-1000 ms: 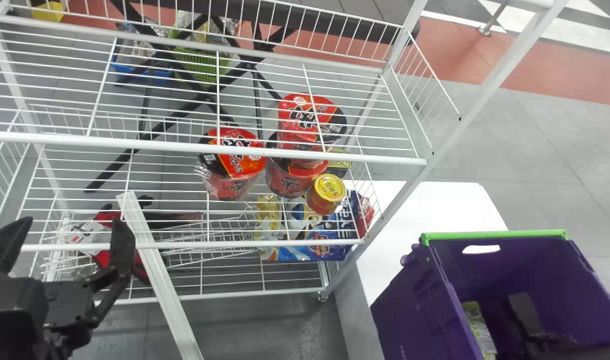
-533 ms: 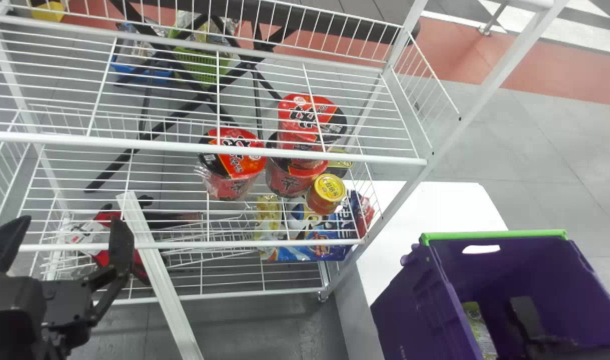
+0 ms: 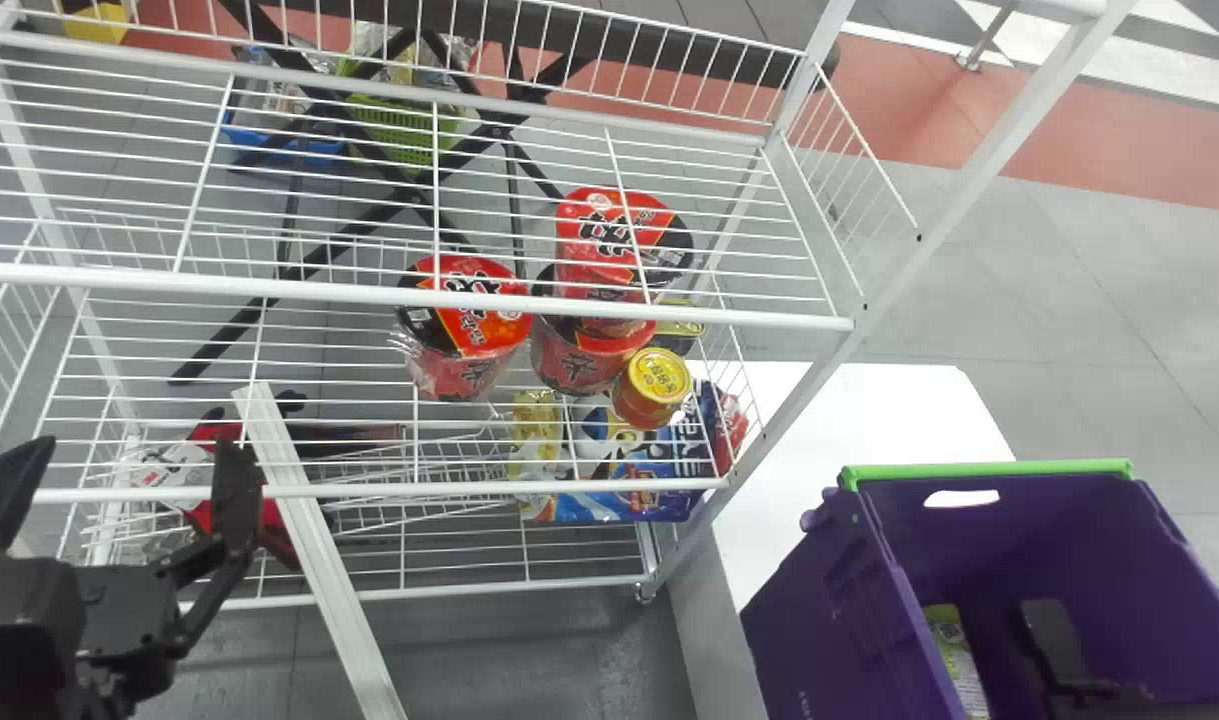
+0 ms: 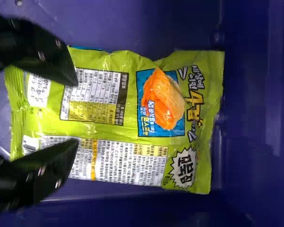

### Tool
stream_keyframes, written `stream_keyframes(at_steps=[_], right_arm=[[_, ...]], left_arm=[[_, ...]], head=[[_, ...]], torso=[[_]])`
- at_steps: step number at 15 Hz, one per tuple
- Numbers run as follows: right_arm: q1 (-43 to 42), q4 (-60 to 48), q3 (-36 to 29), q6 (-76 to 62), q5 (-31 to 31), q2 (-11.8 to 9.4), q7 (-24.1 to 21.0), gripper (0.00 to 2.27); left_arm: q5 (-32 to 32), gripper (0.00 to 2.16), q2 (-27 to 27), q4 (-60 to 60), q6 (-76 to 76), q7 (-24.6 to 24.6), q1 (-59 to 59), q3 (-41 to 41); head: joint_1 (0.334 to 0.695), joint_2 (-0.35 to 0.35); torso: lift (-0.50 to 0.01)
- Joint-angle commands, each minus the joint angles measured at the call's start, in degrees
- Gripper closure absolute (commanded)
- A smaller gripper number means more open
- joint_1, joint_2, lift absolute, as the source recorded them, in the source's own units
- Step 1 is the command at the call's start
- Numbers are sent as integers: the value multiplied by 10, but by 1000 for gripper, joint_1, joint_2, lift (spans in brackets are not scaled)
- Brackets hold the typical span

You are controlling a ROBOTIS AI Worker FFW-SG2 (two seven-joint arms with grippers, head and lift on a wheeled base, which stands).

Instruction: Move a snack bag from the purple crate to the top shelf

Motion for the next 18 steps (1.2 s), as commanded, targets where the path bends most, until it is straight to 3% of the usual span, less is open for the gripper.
stream_keyframes(at_steps=[1,4,6,18], right_arm=[[-8,10,-2,15,-13,-1,0,1393],[-10,17,-5,14,-22,2,-5,1777],[-10,17,-21,8,-25,9,-7,2240],[26,-41,-40,33,-31,11,41,2243]], left_arm=[[0,103,1,0,-5,0,2,3],[4,103,4,0,-11,-3,8,14],[8,103,8,1,-14,-3,9,20],[-3,103,1,-8,-14,8,16,4]], head=[[695,-350],[695,-350],[695,-350],[695,-350]], torso=[[-455],[-455],[-455],[-455]])
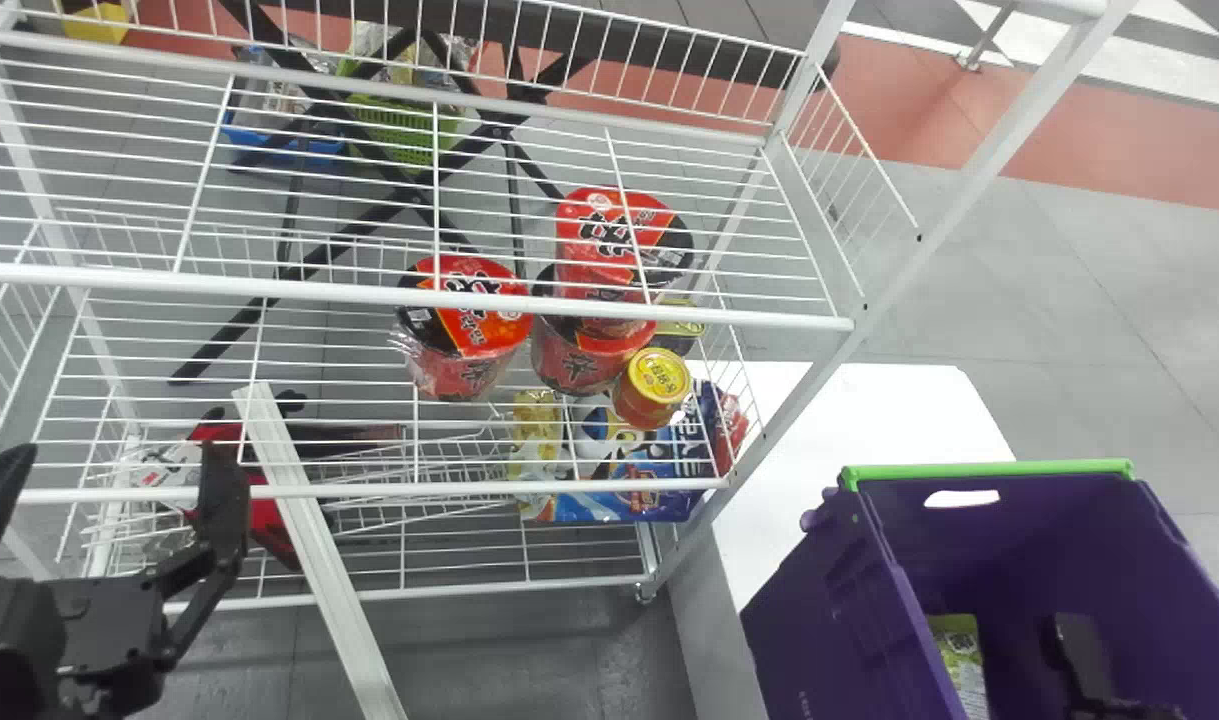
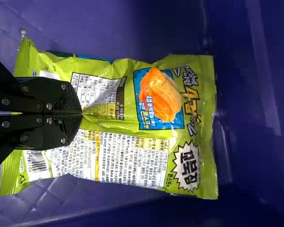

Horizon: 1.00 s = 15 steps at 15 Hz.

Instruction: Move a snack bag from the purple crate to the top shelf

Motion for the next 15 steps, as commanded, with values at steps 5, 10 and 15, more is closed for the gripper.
stream_keyframes(at_steps=[5,10,15], right_arm=[[-2,5,14,-2,0,1,-30,2067],[-32,22,26,42,-3,1,-28,-1],[-67,40,25,64,-16,-9,-24,66]], left_arm=[[4,103,-3,8,0,-5,-7,0],[4,103,-2,8,-2,-3,-8,2],[7,103,-2,14,-11,0,-8,7]], head=[[695,-350],[695,-350],[695,-350]], torso=[[-455],[-455],[-455]])
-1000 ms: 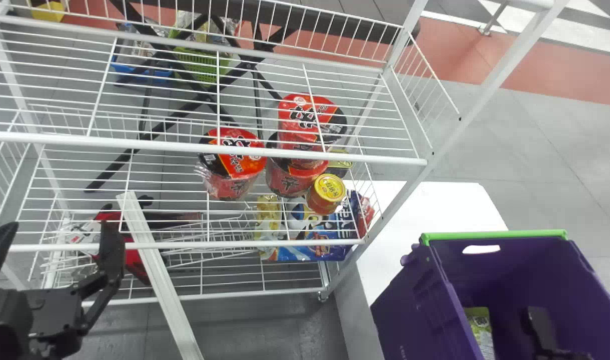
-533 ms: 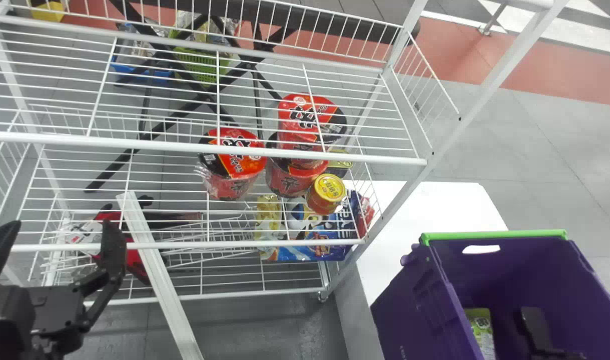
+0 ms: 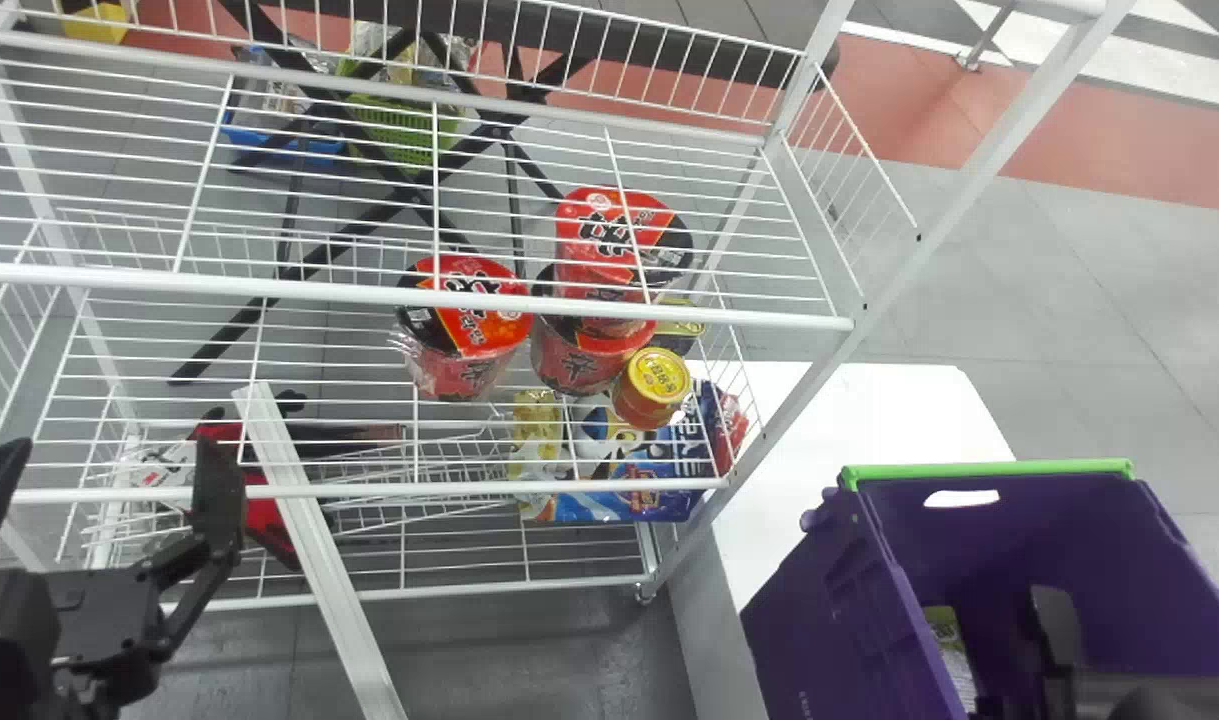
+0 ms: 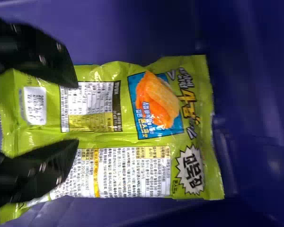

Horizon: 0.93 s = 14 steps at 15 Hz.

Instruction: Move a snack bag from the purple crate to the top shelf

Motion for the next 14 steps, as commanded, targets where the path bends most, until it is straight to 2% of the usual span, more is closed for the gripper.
stream_keyframes(at_steps=[1,9,12,14], right_arm=[[-17,21,1,6,8,-7,-1,70],[-31,57,32,-1,31,-6,-22,140],[-39,63,56,-6,42,-1,-34,343],[-47,72,64,-6,60,-1,-37,650]], left_arm=[[4,103,0,5,-9,0,0,6],[12,103,0,21,-25,-3,-6,12],[17,103,-3,27,-25,-5,-9,15],[17,103,-4,32,-25,-5,-11,16]], head=[[695,-350],[695,-350],[695,-350],[695,-350]], torso=[[-455],[-455],[-455],[-455]])
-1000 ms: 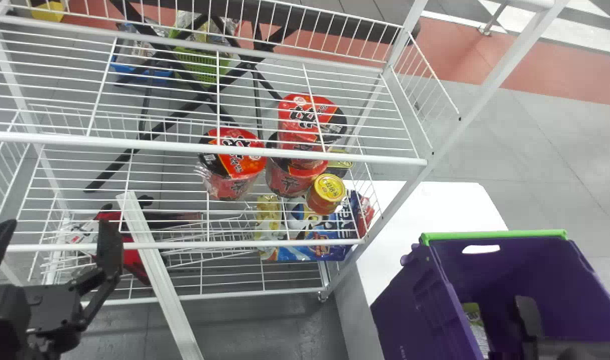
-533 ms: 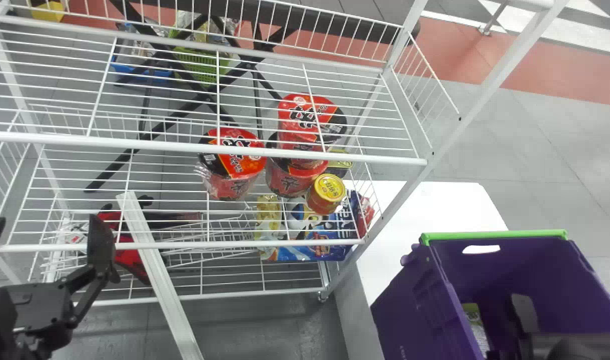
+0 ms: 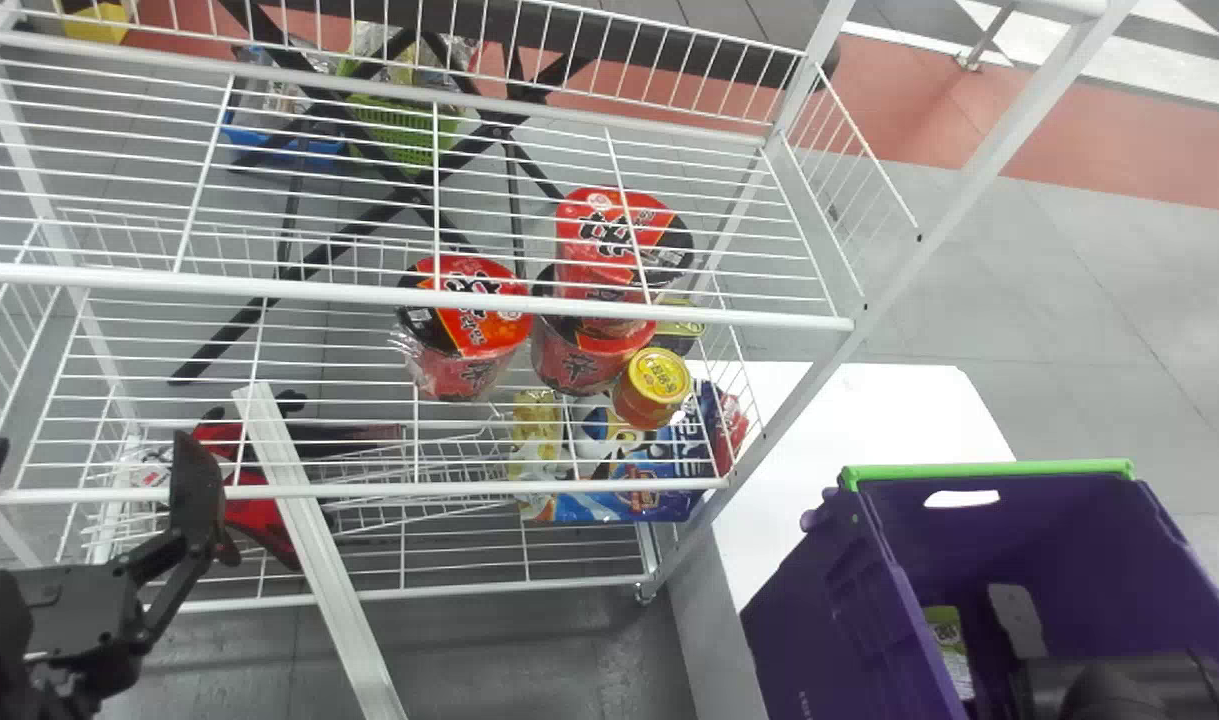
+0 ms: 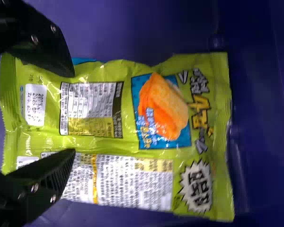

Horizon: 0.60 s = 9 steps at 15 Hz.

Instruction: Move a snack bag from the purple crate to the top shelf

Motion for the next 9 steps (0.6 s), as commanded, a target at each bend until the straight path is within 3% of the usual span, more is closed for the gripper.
stream_keyframes(at_steps=[1,2,4,9], right_arm=[[-5,6,6,-1,10,0,-1,1008],[-5,6,6,-1,10,0,-1,1426],[-5,8,3,-6,9,0,0,1814],[33,-42,-4,20,2,7,-11,1835]], left_arm=[[0,103,-1,5,0,0,-3,0],[3,103,-1,7,0,0,-5,1],[4,103,-2,8,0,-2,-7,2],[4,103,-5,8,5,-2,-9,2]], head=[[695,-350],[695,-350],[695,-350],[695,-350]], torso=[[-455],[-455],[-455],[-455]])
